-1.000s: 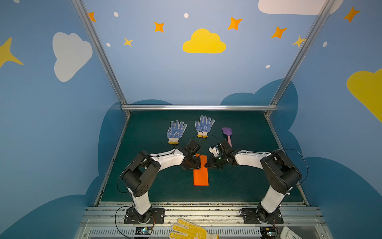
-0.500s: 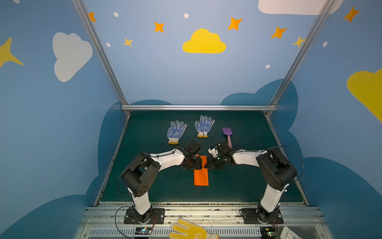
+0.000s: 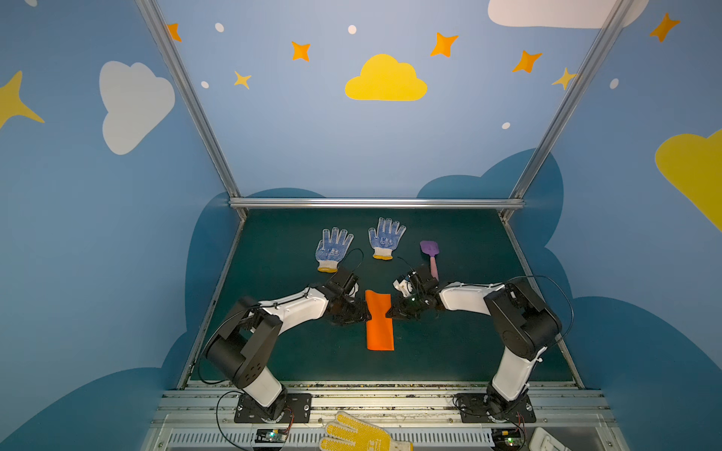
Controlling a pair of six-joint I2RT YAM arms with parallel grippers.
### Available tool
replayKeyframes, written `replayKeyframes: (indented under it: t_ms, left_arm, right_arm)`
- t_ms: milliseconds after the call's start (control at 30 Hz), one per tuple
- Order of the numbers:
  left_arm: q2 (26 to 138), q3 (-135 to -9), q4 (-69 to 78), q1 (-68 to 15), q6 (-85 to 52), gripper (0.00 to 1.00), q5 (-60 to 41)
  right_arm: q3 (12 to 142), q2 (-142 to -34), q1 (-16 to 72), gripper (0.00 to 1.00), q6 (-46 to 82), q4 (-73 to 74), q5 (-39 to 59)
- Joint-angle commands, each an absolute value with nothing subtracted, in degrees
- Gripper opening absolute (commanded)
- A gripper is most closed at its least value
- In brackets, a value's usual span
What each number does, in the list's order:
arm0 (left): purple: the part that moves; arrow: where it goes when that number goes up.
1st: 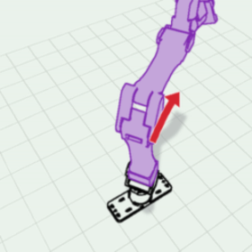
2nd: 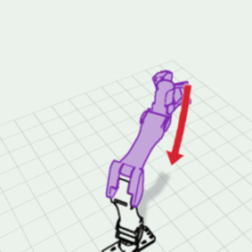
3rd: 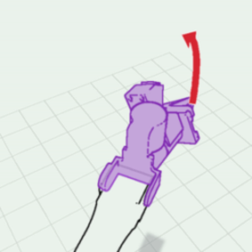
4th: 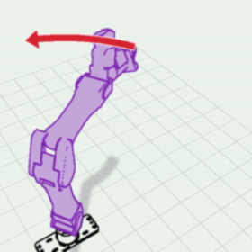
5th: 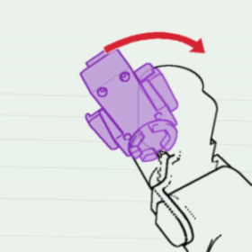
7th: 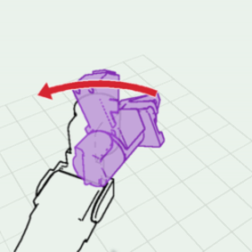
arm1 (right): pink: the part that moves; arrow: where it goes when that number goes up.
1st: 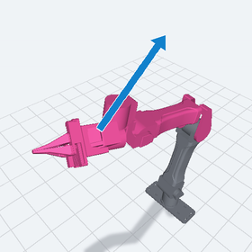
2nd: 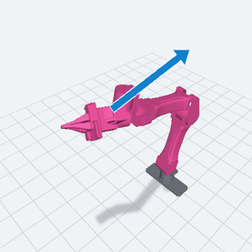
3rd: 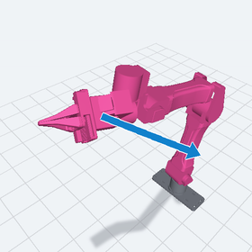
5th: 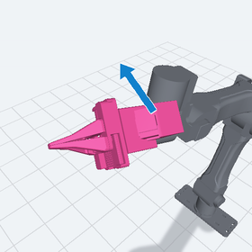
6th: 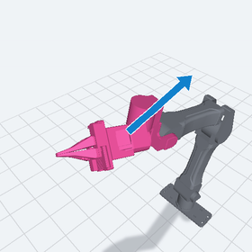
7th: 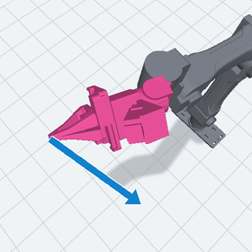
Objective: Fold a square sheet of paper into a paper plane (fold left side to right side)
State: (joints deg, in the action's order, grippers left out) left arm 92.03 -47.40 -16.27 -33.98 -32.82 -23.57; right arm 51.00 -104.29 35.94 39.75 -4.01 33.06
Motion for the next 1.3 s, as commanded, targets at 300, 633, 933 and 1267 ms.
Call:
replayKeyframes:
  t_ms: [300,633,933,1267]
  left_arm:
    - [92.7,-44.4,-9.7,-33.4,-34.8,0.43,-26.3]
    - [92.9,-43.4,-9.3,-33.5,-35.2,0.43,-25.4]
    - [92.7,-43.5,-9.5,-34.0,-35.8,0.43,-24.6]
    - [93.7,-45.1,-10.6,-34.7,-36.6,0.44,-23.5]
  right_arm:
    - [51.8,-105.0,36.2,0.0,39.7,-4.9,34.3]
    - [52.3,-96.6,32.9,0.0,41.7,-5.2,34.1]
    - [48.8,-95.5,31.6,0.0,42.6,-3.7,33.3]
    - [47.0,-96.8,31.9,0.0,43.0,-1.8,33.7]
